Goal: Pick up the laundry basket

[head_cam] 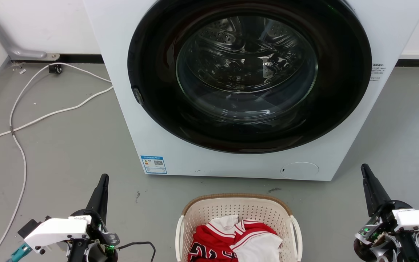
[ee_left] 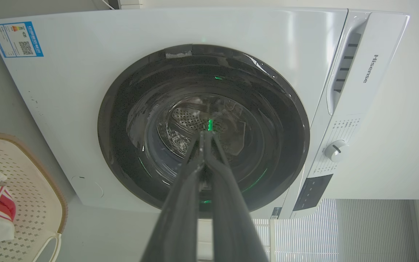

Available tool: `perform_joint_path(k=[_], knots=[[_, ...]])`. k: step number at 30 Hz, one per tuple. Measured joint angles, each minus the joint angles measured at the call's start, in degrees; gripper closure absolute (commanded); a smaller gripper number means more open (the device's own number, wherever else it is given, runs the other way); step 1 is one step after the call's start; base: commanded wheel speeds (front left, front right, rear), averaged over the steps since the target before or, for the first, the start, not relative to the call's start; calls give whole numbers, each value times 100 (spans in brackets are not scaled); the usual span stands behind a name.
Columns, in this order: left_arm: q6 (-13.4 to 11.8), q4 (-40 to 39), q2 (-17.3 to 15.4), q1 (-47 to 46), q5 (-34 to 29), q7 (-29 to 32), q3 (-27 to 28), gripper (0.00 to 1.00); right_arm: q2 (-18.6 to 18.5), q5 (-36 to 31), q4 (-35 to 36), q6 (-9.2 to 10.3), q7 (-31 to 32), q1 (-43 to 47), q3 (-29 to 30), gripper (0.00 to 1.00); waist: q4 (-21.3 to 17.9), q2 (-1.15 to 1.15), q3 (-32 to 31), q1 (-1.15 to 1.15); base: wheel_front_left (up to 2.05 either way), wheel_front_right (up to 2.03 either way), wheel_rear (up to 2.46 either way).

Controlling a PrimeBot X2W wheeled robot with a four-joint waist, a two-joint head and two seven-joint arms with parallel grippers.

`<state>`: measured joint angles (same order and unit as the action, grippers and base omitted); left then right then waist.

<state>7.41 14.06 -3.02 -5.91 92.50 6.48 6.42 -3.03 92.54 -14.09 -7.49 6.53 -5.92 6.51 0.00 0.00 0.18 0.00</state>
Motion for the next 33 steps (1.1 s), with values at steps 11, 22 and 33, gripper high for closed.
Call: perform_joint_path(k=[11, 22, 33], knots=[[0, 0, 1, 0, 0, 0, 1, 100, 0, 0, 0, 0, 0, 0, 1, 100, 0, 0, 0, 0, 0, 0, 0], [0, 0, 2, -1, -1, 0, 3, 100, 1, 0, 0, 0, 5, 0, 1, 100, 0, 0, 0, 0, 0, 0, 0], [0, 0, 2, -1, -2, 1, 4, 100, 1, 0, 0, 0, 5, 0, 2, 100, 0, 0, 0, 0, 0, 0, 0]])
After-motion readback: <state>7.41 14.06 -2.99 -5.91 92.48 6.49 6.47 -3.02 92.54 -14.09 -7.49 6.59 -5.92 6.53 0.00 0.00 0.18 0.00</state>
